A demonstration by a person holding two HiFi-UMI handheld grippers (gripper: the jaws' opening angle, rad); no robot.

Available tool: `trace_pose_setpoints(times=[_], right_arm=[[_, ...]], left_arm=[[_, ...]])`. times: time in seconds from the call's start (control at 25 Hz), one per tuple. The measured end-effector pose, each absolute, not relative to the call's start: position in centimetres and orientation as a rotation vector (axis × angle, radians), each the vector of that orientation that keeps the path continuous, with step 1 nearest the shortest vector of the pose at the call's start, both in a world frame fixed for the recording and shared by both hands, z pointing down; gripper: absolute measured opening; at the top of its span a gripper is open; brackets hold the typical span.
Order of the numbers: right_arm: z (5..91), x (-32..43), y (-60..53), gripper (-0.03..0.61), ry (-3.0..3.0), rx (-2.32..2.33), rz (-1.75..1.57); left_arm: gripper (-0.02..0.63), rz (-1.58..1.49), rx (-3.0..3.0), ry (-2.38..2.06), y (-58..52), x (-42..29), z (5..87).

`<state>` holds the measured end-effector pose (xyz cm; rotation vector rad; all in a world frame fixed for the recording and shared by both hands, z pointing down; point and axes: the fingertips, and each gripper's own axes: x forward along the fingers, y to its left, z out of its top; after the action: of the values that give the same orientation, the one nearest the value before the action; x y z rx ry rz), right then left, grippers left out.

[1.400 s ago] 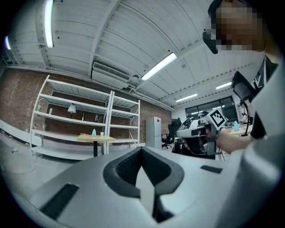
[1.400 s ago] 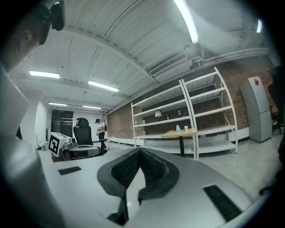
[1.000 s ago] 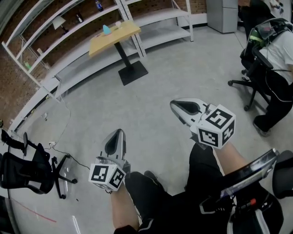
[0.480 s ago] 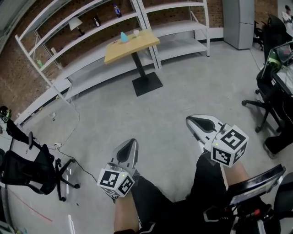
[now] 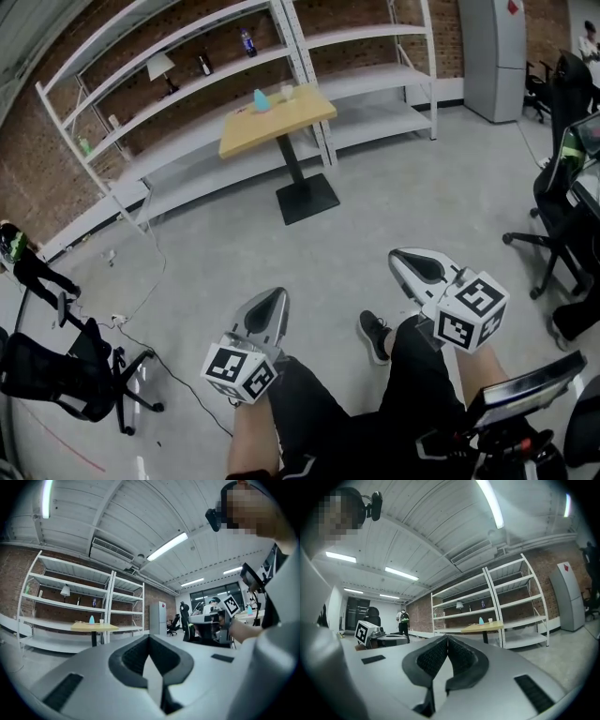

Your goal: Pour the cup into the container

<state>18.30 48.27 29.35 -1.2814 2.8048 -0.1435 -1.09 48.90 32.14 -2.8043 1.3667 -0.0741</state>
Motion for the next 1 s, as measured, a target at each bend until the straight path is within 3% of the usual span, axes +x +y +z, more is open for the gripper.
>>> trace_pose_setpoints(times=[0.56,1.0], right_arm=[[28.9,18.7,32.8,0.002,2.736,-1.304,-0.14],[28.7,13.0,16.2,0.002,2.773,-1.249,-0.114]], left_arm=[[0.002,-0.141,-2.823,1.286,33.4,-0.3,31.6],[0.002,-0.11,-2.796,1.321,18.5,-4.9,31.8]])
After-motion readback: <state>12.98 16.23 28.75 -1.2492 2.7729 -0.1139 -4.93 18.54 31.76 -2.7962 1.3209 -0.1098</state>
